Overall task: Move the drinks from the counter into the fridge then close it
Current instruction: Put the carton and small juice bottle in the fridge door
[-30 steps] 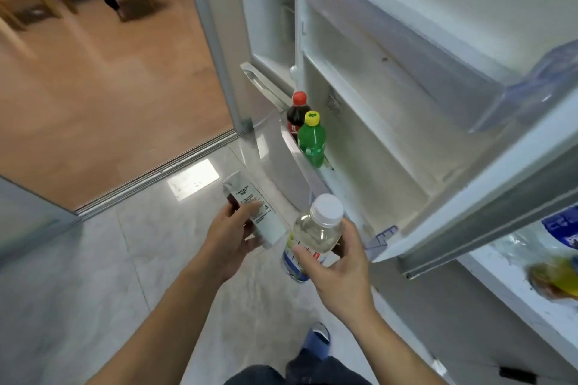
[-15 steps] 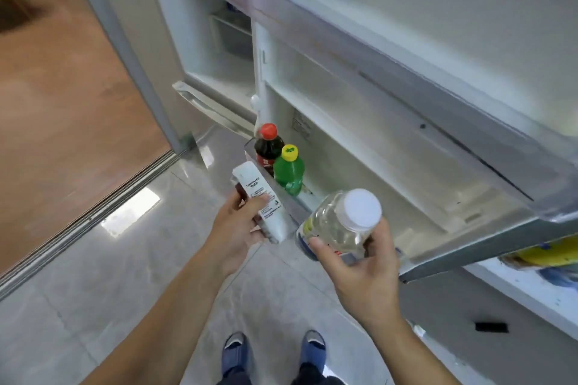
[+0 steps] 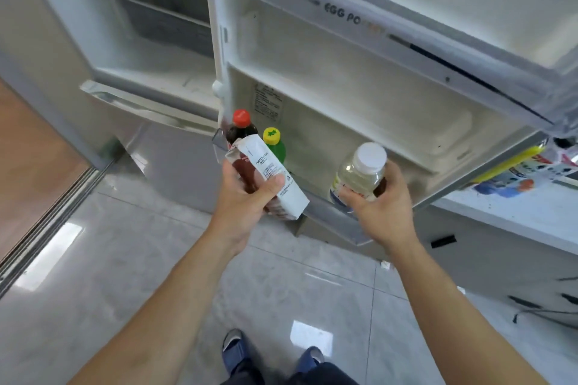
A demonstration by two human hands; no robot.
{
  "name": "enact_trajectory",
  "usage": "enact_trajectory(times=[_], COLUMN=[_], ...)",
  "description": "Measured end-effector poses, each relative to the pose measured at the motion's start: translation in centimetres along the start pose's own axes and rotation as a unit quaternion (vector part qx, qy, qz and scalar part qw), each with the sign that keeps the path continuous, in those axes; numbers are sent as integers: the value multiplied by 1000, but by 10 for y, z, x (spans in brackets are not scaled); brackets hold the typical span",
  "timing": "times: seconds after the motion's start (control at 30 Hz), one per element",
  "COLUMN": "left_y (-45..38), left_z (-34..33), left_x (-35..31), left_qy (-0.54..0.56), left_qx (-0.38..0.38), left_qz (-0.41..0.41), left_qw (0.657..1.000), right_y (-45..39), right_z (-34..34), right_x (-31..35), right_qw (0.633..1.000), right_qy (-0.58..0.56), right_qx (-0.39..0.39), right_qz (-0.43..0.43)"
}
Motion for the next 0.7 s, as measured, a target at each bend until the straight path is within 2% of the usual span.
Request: enact_trajectory(times=[0.13,0.5,0.6,0.7], left_y=[-3,-19,-28,-37], left_z=[-16,-25,-24,-33], left_x=[-16,-17,-25,-40], left_qy=[3,-16,-86,-170], left_qx=[39,27,16,38], left_qz=[-37,-16,-62,-116], left_qw=[999,999,994,978], right_y=[-8,-9,-9,-7], right_z=[-14,-14,-13,-15], right_x=[-9,-29,-32,-35], right_qw=[998,991,991,991], right_qy=[32,103,90,73], right_qx=[35,38,39,46], right_qz=[-29,-72,-90,-104])
Point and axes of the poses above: each hand's wrist, its own y-axis away from the middle knuckle, its own z-axis out of the back of the hand, x = y × z, the point moved 10 cm from there along -y, towards the middle knuckle, and after that the axes turned 6 degrees about -x, right-handed, at the moved point
